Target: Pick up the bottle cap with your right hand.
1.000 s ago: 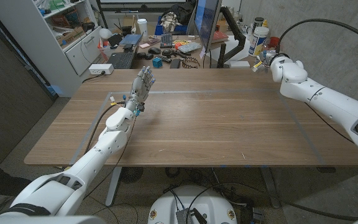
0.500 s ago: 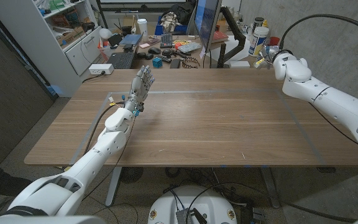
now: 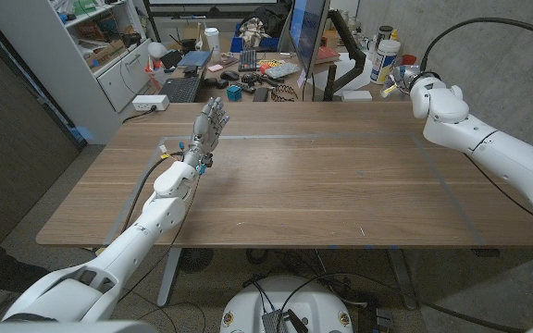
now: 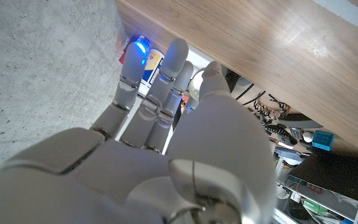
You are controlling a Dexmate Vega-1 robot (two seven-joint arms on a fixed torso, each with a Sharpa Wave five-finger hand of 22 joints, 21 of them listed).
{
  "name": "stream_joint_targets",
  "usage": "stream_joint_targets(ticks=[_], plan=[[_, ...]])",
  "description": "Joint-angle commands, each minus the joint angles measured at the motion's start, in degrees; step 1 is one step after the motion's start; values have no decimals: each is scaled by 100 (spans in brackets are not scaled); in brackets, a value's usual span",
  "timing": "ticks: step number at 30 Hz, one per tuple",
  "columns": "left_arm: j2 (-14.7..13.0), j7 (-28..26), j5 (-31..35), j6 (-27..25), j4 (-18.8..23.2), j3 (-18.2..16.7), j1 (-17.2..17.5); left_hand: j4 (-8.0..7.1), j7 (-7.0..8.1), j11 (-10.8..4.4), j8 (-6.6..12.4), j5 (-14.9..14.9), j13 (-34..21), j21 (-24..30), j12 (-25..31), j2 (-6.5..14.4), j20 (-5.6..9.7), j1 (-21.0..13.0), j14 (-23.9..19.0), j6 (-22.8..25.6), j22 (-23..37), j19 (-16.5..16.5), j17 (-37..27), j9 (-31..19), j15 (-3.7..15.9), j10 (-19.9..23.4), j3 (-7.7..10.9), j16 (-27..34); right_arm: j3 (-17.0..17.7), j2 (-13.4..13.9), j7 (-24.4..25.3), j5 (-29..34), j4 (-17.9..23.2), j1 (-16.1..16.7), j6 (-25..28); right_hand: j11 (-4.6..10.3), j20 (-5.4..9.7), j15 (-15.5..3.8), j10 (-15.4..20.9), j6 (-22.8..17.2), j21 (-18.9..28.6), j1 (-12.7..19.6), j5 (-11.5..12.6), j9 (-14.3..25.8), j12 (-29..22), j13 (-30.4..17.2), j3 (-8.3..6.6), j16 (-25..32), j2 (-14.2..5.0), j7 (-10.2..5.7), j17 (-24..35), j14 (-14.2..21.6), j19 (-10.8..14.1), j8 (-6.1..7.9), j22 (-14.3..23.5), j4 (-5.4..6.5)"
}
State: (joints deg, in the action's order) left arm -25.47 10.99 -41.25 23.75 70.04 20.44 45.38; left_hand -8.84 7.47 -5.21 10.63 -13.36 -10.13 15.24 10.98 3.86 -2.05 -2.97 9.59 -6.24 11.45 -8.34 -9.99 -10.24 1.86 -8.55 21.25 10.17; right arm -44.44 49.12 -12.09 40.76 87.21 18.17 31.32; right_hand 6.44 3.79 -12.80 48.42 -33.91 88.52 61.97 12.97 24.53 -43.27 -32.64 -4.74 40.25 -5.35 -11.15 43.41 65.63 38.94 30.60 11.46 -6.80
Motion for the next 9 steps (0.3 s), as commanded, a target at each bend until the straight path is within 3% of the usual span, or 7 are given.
stream_joint_targets(ticks=[1, 9], plan=[[-196, -135, -17, -71, 446, -78, 282, 0, 21, 26, 27, -23, -19, -4, 27, 15, -6, 40, 200, 53, 21, -43, -26, -18, 64, -12, -19, 33, 220, 173, 16, -32, 469, 263, 208, -1, 790, -20, 45, -303, -24, 16, 18, 470, -29, -17, 41, -22, -55, 49, 9, 46, 25, 648, 9, -9], [-276, -197, 5, -18, 648, -117, 417, 1, 18, 33, 27, -26, -19, -5, 28, 16, -7, 41, 197, 55, 21, -41, -26, -17, 66, -10, -24, 34, 386, 307, 80, -87, 737, 467, 282, -8, 788, -23, 50, -306, -30, 16, 14, 480, -34, -7, 60, -23, -37, 55, 30, 62, 25, 666, 6, -12]])
